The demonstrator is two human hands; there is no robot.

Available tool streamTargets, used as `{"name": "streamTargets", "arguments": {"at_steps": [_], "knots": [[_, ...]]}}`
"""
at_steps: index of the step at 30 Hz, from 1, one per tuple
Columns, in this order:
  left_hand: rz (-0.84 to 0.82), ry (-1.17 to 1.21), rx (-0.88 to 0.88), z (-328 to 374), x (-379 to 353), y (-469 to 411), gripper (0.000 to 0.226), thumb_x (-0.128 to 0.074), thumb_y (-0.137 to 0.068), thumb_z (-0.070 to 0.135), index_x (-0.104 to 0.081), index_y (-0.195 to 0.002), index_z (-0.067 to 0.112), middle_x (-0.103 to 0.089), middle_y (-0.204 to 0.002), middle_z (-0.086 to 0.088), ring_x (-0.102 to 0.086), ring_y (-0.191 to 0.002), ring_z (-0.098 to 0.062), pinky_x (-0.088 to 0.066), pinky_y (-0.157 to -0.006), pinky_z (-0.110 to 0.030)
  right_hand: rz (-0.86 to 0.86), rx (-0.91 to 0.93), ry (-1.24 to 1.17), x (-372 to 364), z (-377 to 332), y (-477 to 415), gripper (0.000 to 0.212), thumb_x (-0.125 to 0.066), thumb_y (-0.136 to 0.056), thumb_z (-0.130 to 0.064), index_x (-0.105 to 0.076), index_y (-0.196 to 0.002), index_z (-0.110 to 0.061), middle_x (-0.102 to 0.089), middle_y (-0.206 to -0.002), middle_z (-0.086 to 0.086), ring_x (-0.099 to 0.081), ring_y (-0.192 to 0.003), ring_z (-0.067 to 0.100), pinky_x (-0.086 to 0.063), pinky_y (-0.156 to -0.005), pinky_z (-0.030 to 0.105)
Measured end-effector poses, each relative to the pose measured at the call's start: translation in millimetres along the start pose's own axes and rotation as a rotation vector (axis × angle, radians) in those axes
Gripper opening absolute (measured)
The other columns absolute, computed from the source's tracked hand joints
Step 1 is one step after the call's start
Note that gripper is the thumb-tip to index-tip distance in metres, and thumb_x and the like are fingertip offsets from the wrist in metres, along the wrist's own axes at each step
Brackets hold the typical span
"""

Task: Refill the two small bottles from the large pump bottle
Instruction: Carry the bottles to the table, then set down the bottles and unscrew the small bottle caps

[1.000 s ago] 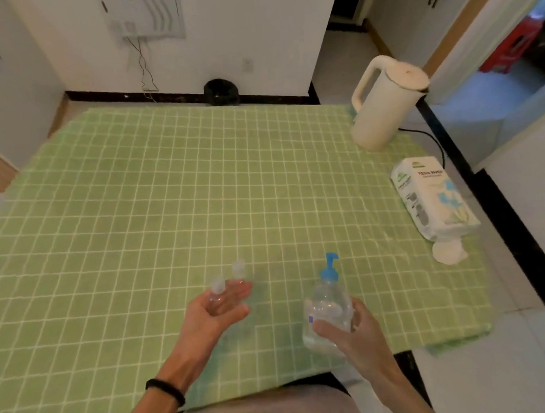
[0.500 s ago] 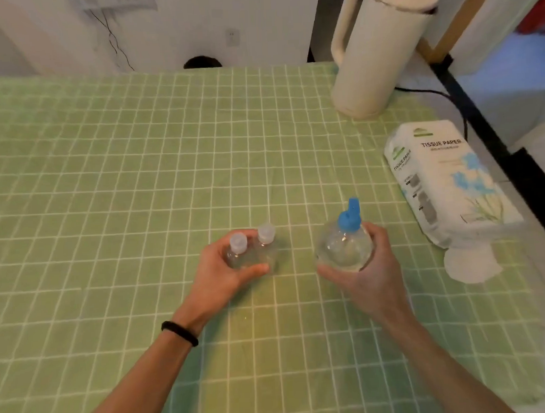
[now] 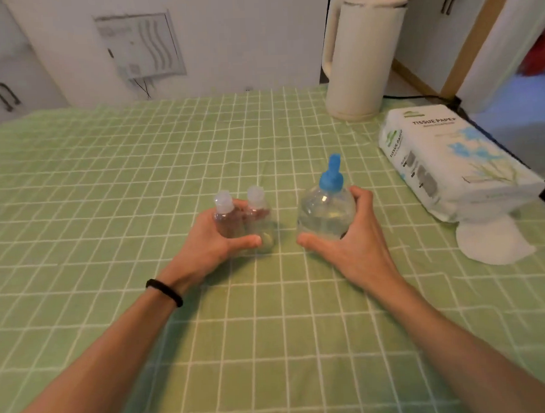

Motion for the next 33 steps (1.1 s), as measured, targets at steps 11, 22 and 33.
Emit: {"name": "streamTargets", "arguments": {"at_steps": [11,22,33], "knots": [[0.114,0.094,0.066,9.8,-0.4,38.3,0.091,-0.09,-0.066,0.023,-0.049,-0.146,0.02,-0.061,-0.145,0.001,-0.06,-0.132,-0.016,-0.045,-0.115,-0.04,-0.025,-0.017,0.001,40.2,-0.9,45.5,0.131,-0.088,-0.061,-0.072,-0.012,-0.161,-0.035,-0.038,-0.165,-0.004,-0.048,-0.141,0.018,-0.041,-0.115,0.044],[0.296,0.09,0.003,-1.5,14.6,66.5,0.041,-0.077,-0.089,-0.004,-0.06,-0.124,0.006,-0.071,-0.122,-0.005,-0.074,-0.108,-0.012,-0.06,-0.1,-0.032,-0.002,-0.012,0.021,45.2,-11.4,72.6,0.115,-0.087,-0.07,-0.062,-0.025,-0.16,-0.027,-0.046,-0.159,-0.002,-0.055,-0.134,0.017,-0.047,-0.114,0.049],[0.227,0.019,-0.103,-6.7,5.1,45.4,0.048,-0.085,-0.085,0.012,-0.057,-0.124,0.019,-0.071,-0.127,0.004,-0.068,-0.121,-0.01,-0.053,-0.111,-0.037,0.113,-0.071,-0.043,23.1,-7.9,67.2,0.088,-0.089,-0.068,-0.064,-0.042,-0.137,-0.036,-0.058,-0.129,-0.019,-0.062,-0.109,-0.003,-0.057,-0.095,0.036]]}}
Point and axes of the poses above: each hand's wrist, its own y-axis away from the middle knuckle, its own x-axis out of the back of the hand, z = x × y, the point moved 6 cm from there along -y, towards the middle knuckle
